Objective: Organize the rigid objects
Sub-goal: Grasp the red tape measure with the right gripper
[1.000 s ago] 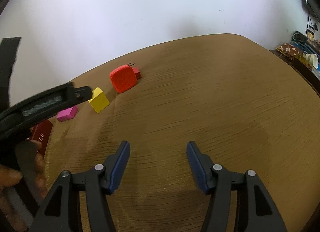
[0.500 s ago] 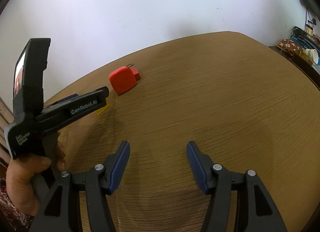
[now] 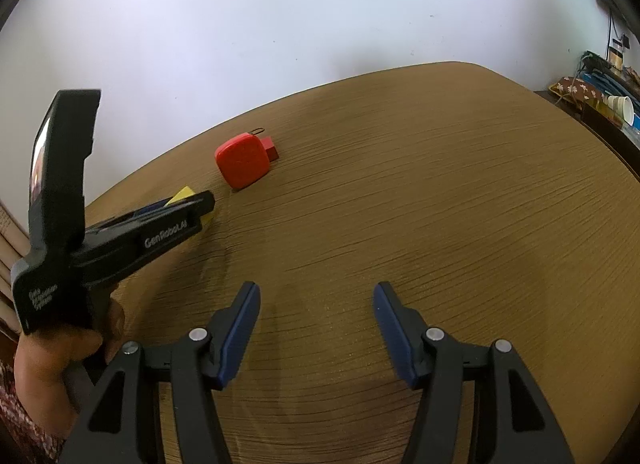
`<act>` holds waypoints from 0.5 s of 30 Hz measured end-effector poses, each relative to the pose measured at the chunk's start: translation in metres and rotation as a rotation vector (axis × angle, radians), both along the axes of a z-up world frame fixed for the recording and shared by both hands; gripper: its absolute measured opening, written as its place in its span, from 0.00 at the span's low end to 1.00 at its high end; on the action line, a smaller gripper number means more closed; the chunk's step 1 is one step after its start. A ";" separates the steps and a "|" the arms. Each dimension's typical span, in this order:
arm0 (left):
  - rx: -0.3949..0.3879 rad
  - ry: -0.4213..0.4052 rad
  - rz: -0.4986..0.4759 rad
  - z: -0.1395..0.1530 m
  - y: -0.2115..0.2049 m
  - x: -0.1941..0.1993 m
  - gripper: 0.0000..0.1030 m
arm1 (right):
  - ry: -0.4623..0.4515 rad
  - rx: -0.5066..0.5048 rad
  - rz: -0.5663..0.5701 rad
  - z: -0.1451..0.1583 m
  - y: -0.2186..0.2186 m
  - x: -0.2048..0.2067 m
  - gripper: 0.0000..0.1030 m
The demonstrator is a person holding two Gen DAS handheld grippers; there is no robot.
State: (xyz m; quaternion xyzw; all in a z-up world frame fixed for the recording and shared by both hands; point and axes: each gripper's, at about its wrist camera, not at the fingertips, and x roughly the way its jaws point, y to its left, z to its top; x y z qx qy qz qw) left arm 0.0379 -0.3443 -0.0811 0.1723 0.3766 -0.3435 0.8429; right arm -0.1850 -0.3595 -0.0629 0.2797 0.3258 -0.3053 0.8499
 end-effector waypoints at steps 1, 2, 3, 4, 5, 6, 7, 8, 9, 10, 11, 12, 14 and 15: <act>0.002 -0.002 0.006 0.000 0.002 -0.001 0.36 | -0.002 0.001 0.000 0.000 -0.001 0.000 0.59; 0.002 -0.003 0.012 0.000 0.005 -0.003 0.36 | -0.002 0.002 0.000 0.000 -0.001 0.000 0.59; 0.002 -0.005 0.017 0.000 0.009 -0.003 0.36 | -0.003 0.002 0.000 0.000 -0.001 0.000 0.59; 0.003 -0.005 0.025 0.001 0.012 -0.004 0.36 | -0.004 0.003 0.000 0.000 -0.001 0.000 0.59; 0.003 -0.006 0.033 0.001 0.015 -0.005 0.36 | -0.004 0.003 0.000 0.000 -0.001 0.000 0.59; 0.005 -0.009 0.040 0.001 0.016 -0.007 0.36 | -0.003 0.002 0.000 0.000 -0.001 0.000 0.59; 0.006 -0.008 0.042 0.001 0.019 -0.008 0.36 | -0.003 0.002 0.000 0.000 -0.001 0.001 0.59; 0.004 -0.008 0.043 0.001 0.022 -0.008 0.36 | -0.002 0.002 0.000 0.000 -0.001 0.000 0.59; 0.004 -0.009 0.045 0.001 0.024 -0.009 0.36 | -0.002 0.002 0.000 0.000 -0.001 0.000 0.59; 0.004 -0.009 0.047 0.002 0.026 -0.009 0.36 | -0.001 0.001 0.000 0.000 -0.001 0.000 0.59; 0.004 -0.008 0.051 0.002 0.028 -0.010 0.36 | -0.001 0.001 0.000 0.000 -0.001 0.000 0.59; 0.002 -0.007 0.054 0.002 0.030 -0.011 0.36 | -0.001 0.001 0.000 0.000 -0.001 0.000 0.59; -0.002 -0.006 0.063 0.003 0.036 -0.013 0.36 | -0.003 0.002 -0.001 0.000 -0.001 0.000 0.59; -0.007 -0.001 0.068 0.003 0.040 -0.013 0.36 | -0.002 0.002 0.000 0.000 -0.001 0.001 0.59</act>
